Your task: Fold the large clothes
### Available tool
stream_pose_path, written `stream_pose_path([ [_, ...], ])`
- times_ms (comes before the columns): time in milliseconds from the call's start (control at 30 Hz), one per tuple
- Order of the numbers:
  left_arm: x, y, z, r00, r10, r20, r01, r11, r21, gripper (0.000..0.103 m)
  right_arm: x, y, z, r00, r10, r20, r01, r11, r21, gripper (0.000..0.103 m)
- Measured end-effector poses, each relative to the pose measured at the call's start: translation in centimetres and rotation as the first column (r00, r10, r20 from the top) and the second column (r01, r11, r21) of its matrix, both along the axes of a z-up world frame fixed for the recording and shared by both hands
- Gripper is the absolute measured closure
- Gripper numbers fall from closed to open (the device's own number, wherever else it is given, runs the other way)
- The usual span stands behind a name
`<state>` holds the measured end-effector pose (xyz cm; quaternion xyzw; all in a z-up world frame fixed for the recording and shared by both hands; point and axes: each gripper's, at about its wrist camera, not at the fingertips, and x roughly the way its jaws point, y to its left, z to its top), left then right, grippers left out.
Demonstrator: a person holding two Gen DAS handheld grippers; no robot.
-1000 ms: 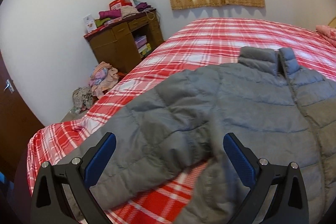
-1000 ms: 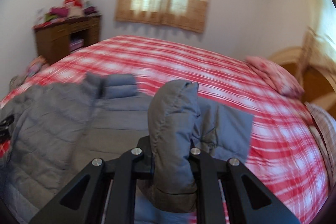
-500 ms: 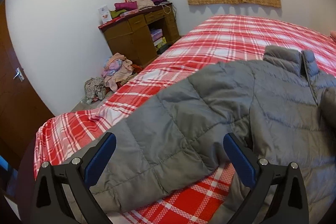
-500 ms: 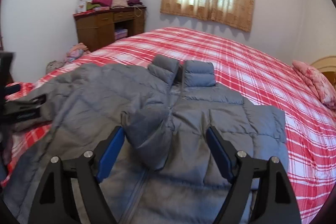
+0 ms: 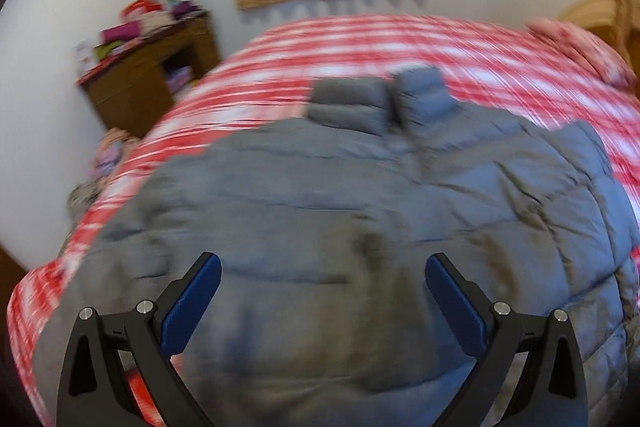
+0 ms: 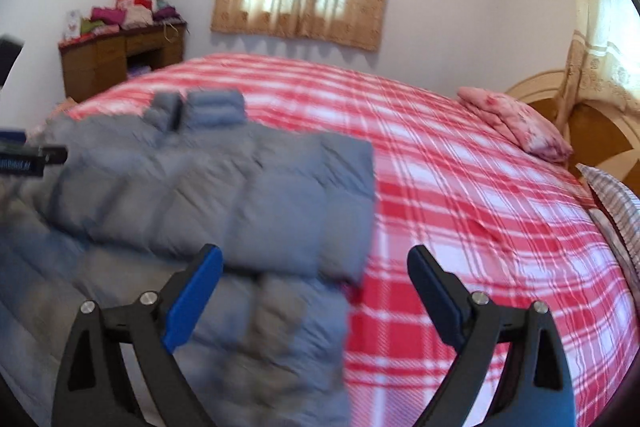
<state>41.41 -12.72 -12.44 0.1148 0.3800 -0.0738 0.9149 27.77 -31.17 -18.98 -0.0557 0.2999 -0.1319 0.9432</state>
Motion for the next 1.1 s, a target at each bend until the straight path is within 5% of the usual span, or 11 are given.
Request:
stream_pose_path([
  [33,0.2,-0.8,-0.5,1.000,-0.008,-0.002,0.008,1.000,0.016,0.010,-0.4,-0.4,-0.2,1.000,-0.002,-0.005,0.002,1.000,0.003,0.008],
  [133,0.3,-2.6,-1.9,0.997,-0.069,-0.046,0.070,0.997,0.014,0.093,-0.9,-1.3,-1.1,1.000,-0.013,-0.027,0.014,0.999,0.030,0.007],
  [233,-0.2,-2.2,-0.8,0.999,-0.053,-0.003,0.053,0.999,0.009,0.093,-1.2,-1.7,-1.4,0.999,-0.020,-0.044,0.022,0.999,0.045,0.006],
  [467,-1.5,1.8,2.1,0.990,-0.007,0.140,-0.006,0.996,0.086,0.093,-1.1,-1.8,-2.3,0.997,-0.006,-0.072,0.009,0.999,0.038,0.004],
  [567,-1.5,1.9,0.1,0.993,0.004,0.120,-0.025,0.984,0.178,0.093,-0.8,-2.2,-2.6,0.995,0.008,-0.102,-0.001,0.998,0.070,0.004],
  [700,-1.2,2.1,-1.5,0.997,0.042,0.063,-0.053,0.979,0.195,0.086,-1.0,-3.3,-2.2,0.989,0.068,-0.128,-0.044,0.983,0.178,0.004],
  [800,-2.1,3.3,0.0,0.987,0.083,0.139,-0.105,0.982,0.159,0.053,-2.2,-4.4,-0.6,0.989,0.105,-0.107,-0.076,0.967,0.243,0.004],
  [867,-3.1,4.8,1.7,0.963,0.127,0.238,-0.158,0.981,0.116,0.005,-3.1,-5.3,1.3,0.989,0.127,-0.081,-0.101,0.958,0.268,0.004],
  [967,-3.5,6.5,3.5,0.933,0.180,0.312,-0.202,0.979,0.039,0.003,-3.1,-6.4,3.4,0.991,0.125,-0.055,-0.107,0.960,0.259,0.009],
  [1100,-2.1,5.8,4.5,0.946,0.196,0.259,-0.195,0.980,-0.030,0.003,0.8,-7.4,4.8,0.995,0.078,-0.065,-0.063,0.977,0.202,0.039],
])
